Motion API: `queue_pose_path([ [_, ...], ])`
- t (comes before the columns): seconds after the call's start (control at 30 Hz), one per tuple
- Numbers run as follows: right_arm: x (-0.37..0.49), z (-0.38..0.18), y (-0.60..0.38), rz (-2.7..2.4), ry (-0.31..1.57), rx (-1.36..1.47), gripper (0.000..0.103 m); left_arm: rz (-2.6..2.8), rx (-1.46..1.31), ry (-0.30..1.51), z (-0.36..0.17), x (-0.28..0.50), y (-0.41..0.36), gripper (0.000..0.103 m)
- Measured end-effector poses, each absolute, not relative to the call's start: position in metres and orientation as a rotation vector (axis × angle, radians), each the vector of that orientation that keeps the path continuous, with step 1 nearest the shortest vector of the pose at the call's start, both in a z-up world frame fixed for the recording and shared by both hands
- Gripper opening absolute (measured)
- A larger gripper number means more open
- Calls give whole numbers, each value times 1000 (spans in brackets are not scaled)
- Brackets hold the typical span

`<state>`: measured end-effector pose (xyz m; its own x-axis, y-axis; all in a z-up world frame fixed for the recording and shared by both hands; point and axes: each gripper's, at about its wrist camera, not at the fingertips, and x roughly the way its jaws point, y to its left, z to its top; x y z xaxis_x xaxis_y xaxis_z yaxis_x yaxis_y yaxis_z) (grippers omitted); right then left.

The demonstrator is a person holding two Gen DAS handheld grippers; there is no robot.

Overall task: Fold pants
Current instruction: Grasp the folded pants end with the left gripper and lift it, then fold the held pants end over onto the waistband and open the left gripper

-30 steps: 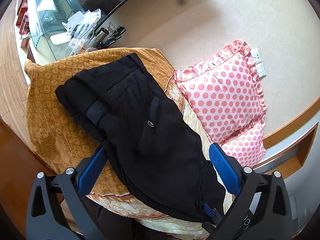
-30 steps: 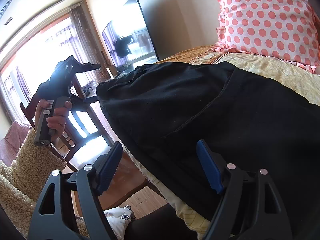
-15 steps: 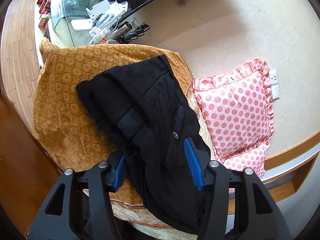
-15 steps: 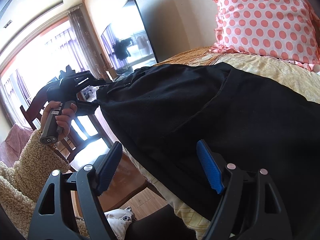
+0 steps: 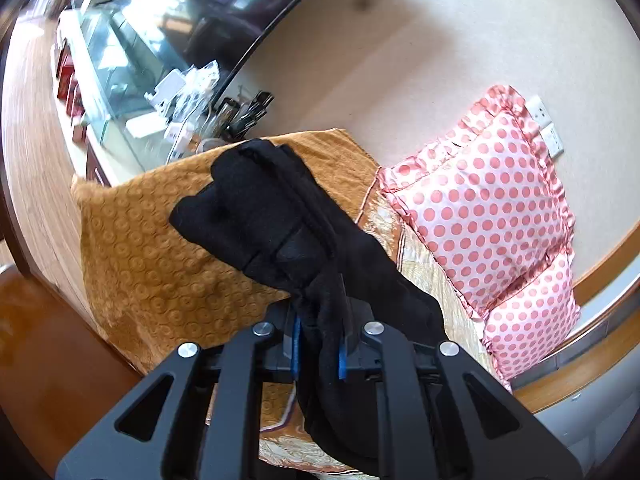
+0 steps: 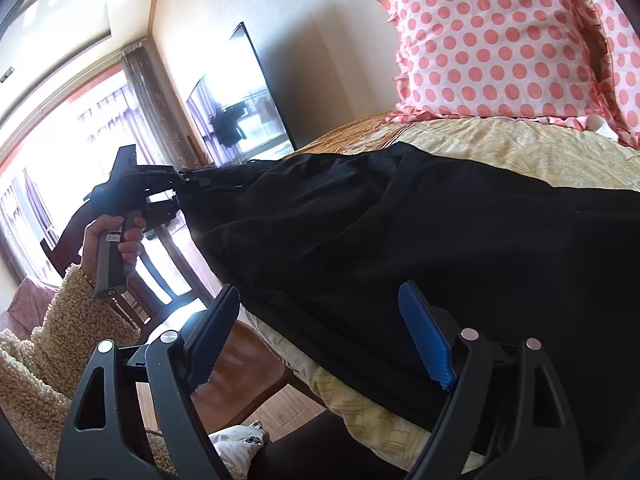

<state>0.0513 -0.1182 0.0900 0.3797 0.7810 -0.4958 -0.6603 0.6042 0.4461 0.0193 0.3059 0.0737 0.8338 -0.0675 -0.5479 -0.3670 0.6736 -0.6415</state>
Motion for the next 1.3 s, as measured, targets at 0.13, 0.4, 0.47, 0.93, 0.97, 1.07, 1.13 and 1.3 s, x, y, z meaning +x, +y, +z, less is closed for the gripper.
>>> queue_pose_path([
  [0.13, 52, 95, -148, 852, 709, 216, 95, 127, -680, 575, 114, 37, 267, 12],
  [0.4, 53, 93, -214, 707, 668, 321, 96, -56, -397, 602, 165, 84, 144, 12],
  [0.47, 52, 91, -229, 673, 660, 339, 96, -121, -342, 612, 170, 96, 110, 12],
  [0.93, 25, 80, -323, 428, 635, 467, 96, -585, -113, 957, 52, 117, -139, 11],
  [0.97, 25, 80, -328, 419, 632, 473, 96, -577, -85, 933, 48, 111, -142, 11],
  [1.07, 23, 80, -339, 392, 620, 474, 96, -567, -106, 875, 61, 108, -136, 11],
  [1.13, 24, 80, -345, 379, 614, 489, 96, -566, -118, 829, 77, 110, -134, 10],
  [1.3, 20, 81, -357, 347, 592, 501, 96, -597, -180, 726, 108, 104, -138, 10],
])
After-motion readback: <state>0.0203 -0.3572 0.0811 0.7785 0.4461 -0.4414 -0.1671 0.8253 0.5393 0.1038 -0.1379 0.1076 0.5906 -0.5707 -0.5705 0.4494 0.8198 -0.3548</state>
